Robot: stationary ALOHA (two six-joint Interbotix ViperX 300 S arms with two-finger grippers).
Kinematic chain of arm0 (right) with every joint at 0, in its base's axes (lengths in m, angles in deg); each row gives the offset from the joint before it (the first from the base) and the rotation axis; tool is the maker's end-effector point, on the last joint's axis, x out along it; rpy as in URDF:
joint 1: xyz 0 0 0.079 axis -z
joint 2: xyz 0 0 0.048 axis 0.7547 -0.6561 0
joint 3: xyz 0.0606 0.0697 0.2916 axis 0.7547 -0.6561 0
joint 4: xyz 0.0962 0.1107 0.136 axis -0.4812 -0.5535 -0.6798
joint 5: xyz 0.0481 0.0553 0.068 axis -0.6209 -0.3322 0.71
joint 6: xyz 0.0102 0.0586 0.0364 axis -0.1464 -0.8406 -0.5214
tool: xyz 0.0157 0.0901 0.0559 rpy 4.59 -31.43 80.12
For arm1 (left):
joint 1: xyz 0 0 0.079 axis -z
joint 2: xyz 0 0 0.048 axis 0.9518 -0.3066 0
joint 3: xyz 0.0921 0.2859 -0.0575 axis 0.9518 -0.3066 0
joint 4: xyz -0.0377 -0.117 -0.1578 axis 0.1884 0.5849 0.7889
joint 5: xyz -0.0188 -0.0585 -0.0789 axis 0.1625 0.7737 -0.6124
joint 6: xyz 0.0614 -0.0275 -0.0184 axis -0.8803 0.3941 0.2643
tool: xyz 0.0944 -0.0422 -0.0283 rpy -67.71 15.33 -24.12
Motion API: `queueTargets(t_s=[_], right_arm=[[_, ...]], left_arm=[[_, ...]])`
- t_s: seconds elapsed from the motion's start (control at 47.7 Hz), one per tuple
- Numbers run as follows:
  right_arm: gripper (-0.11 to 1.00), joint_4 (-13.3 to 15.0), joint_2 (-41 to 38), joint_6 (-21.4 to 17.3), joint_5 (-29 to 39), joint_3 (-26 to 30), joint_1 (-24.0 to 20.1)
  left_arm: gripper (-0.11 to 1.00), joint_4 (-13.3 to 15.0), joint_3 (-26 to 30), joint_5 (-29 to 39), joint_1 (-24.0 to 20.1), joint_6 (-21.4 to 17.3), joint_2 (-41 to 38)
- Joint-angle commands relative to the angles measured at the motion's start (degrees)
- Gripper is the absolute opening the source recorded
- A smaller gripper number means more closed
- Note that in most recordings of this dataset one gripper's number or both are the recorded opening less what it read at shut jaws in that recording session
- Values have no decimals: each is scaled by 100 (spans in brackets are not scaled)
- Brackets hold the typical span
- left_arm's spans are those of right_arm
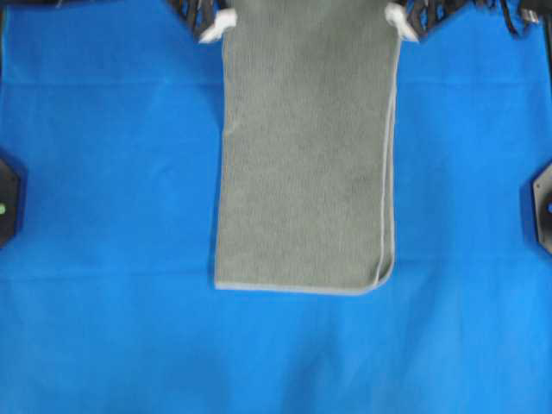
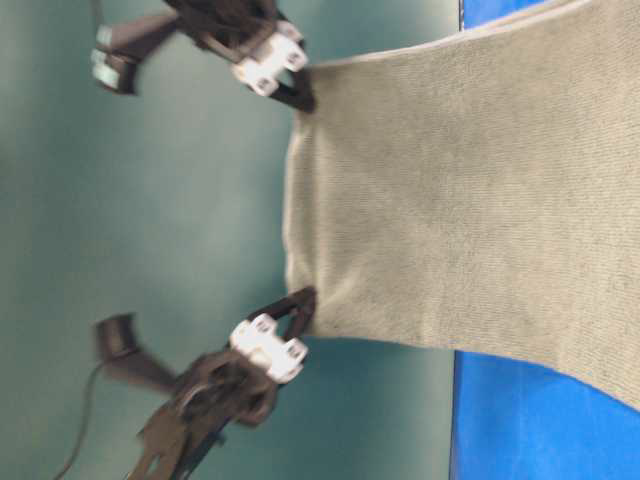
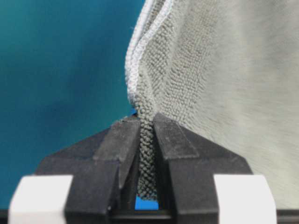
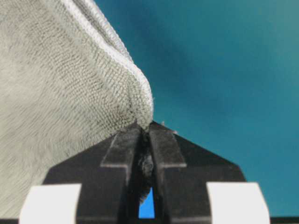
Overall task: Fold a large towel.
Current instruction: 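Lift the top end and fold it down over the bottom half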
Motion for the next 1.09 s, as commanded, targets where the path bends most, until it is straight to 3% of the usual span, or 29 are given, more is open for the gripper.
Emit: queueTargets(t_s=[0.0,0.105,0.189,0.273,0.462,0.608,0.755,0.902,1.07], right_arm=[[3,9,580,-53,369,-211,-360],[3,-70,1072,-123,721,-615,-940],[3,-246,1415,-149,993,-853,-1494],[3,-492,1670,-229,1257,-1028,-2109],[3,-1072,1573,-501,1485,-1327,-3023],[3,-1547,1107,-773,1354,-1512,-3516],[3,-1740,580,-1116,800,-1670,-3858],[3,-1749,53,-1459,88,-1767,-4008],[3,-1749,-316,-1652,-378,-1731,-4104]], left_arm=[[5,9,-281,79,255,62,580],[5,26,-756,193,773,229,1020],[5,26,-1090,246,1204,589,1239],[5,26,-1380,272,1635,993,1389],[5,79,-1784,149,2777,1371,1336],[5,79,-1951,-9,3340,2013,949],[5,79,-2065,-378,3806,2637,378],[5,79,-2065,-958,4061,2848,-167],[5,79,-2021,-1125,4184,2874,-378]])
